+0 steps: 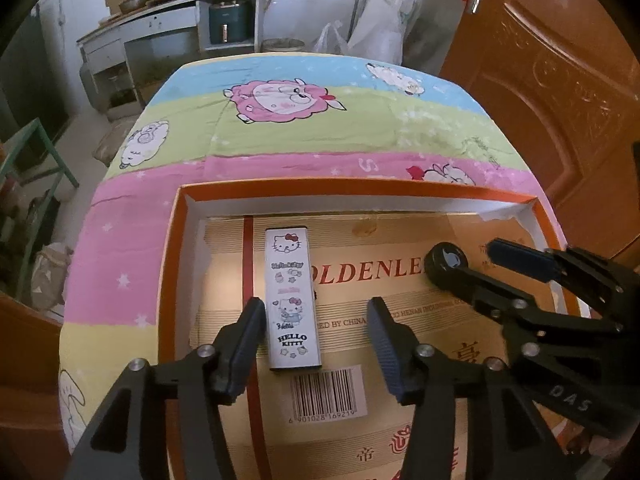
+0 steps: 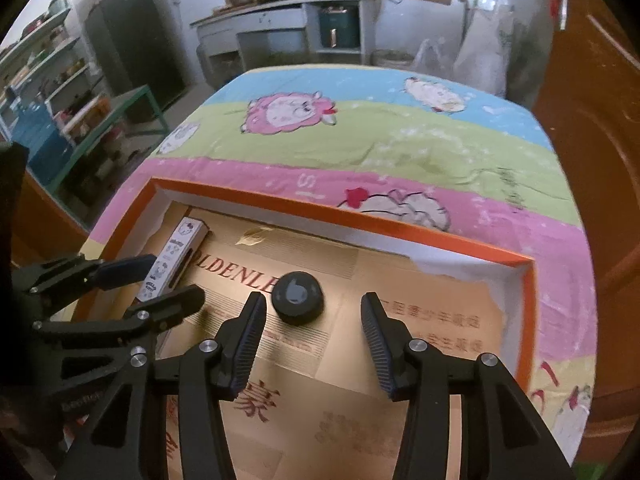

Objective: Organize rigid objects
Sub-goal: 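Open both tools to release the box and cap inside the tray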

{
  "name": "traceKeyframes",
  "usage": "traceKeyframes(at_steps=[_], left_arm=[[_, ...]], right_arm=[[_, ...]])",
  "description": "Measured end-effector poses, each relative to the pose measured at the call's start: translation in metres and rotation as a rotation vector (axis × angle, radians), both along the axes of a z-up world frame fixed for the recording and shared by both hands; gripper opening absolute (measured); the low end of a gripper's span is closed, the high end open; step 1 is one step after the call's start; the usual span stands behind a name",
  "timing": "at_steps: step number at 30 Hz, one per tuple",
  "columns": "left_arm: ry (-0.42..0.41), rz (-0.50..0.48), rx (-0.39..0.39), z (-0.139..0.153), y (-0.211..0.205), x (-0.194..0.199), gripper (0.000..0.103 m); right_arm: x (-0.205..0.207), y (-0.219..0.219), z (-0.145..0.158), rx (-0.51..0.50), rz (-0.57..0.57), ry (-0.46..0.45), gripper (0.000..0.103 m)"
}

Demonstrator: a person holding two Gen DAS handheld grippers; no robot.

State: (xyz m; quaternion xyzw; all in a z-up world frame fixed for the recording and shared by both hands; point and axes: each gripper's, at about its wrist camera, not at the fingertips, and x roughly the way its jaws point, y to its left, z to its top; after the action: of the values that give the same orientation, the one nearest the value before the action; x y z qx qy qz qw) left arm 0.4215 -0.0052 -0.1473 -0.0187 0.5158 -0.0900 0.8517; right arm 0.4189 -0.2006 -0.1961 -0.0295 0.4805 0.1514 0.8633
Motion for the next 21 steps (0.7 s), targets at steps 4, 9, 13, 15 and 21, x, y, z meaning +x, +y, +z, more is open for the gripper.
traceKeyframes(at_steps=[4, 9, 13, 15, 21], left_arm=[[-0.03, 0.021, -0.022, 0.005, 0.004, -0.007, 0.053], [-0.093, 0.046, -0.042, 0.022, 0.009, -0.024, 0.053], [-0.116, 0.067, -0.054, 0.036, 0.012, -0.037, 0.053], [-0.138, 0.073, -0.054, 0.042, 0.013, -0.046, 0.053], [-0.217, 0.089, -0.055, 0.064, 0.017, -0.079, 0.053]], right_arm=[[-0.013, -0.012, 0.008, 0.011, -0.051, -0.03, 0.051], [-0.033, -0.023, 0.019, 0.017, -0.101, -0.073, 0.051], [-0.051, -0.027, 0.027, 0.027, -0.128, -0.096, 0.051], [-0.061, -0.027, 0.031, 0.024, -0.134, -0.108, 0.051], [-0.093, -0.028, 0.04, 0.034, -0.15, -0.126, 0.051]])
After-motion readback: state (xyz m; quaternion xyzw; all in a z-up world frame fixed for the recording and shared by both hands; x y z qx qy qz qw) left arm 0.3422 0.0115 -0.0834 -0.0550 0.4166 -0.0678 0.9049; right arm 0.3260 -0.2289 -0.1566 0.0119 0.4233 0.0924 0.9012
